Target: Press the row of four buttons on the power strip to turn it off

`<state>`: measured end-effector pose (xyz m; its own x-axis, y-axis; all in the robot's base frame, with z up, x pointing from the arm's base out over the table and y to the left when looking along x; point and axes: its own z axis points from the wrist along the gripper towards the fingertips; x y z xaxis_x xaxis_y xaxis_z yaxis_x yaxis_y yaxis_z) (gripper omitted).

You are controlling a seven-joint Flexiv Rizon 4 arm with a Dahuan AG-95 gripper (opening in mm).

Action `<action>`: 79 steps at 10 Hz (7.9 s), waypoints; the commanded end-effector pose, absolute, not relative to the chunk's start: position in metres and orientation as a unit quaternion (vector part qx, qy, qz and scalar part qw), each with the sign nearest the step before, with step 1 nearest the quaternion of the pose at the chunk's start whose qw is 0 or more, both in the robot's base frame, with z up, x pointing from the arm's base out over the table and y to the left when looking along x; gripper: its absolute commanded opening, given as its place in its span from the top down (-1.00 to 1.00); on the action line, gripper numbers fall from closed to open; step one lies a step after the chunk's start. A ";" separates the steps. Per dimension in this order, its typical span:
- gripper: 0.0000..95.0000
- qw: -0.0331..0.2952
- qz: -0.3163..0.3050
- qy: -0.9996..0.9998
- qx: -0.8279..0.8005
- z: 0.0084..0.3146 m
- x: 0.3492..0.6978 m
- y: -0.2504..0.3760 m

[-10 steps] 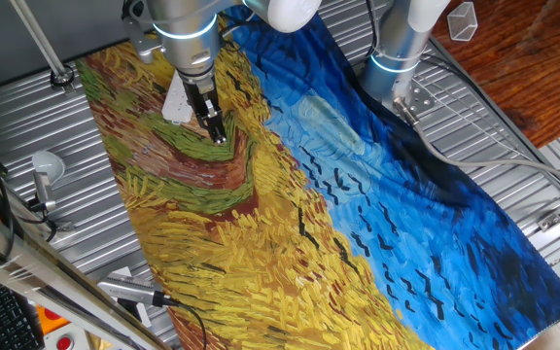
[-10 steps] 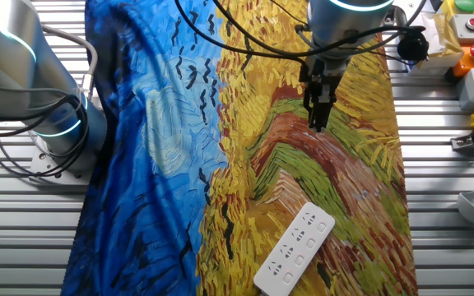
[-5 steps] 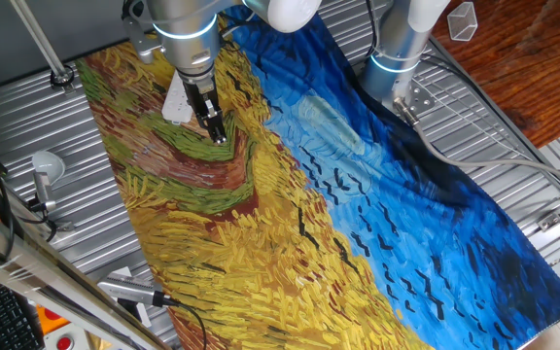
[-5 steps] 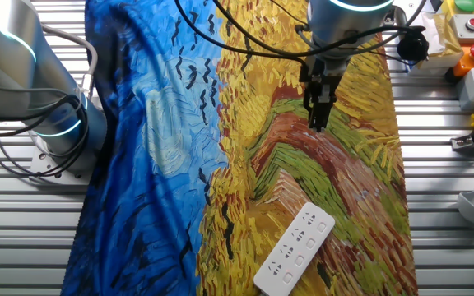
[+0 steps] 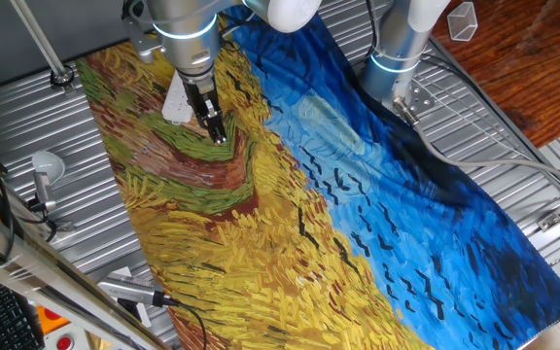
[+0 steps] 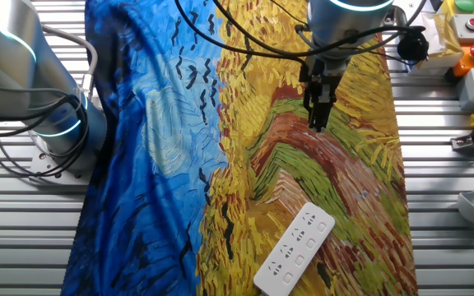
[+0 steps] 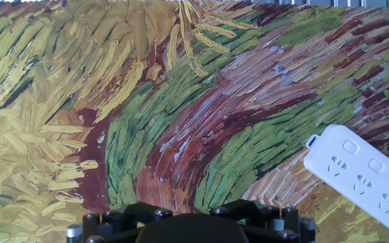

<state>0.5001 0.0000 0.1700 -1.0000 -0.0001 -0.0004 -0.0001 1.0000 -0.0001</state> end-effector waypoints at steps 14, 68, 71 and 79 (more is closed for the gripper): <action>1.00 0.018 0.010 0.999 -0.047 0.170 0.500 0.000; -0.60 0.012 -0.013 0.909 -0.417 0.072 0.426 -0.243; -0.60 0.015 -0.014 0.903 -0.428 0.056 0.423 -0.260; -0.60 0.023 -0.012 0.894 -0.447 0.034 0.428 -0.279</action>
<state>0.4284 -0.2802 0.0324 -0.5982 -0.8008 -0.0293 -0.7995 0.5989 -0.0456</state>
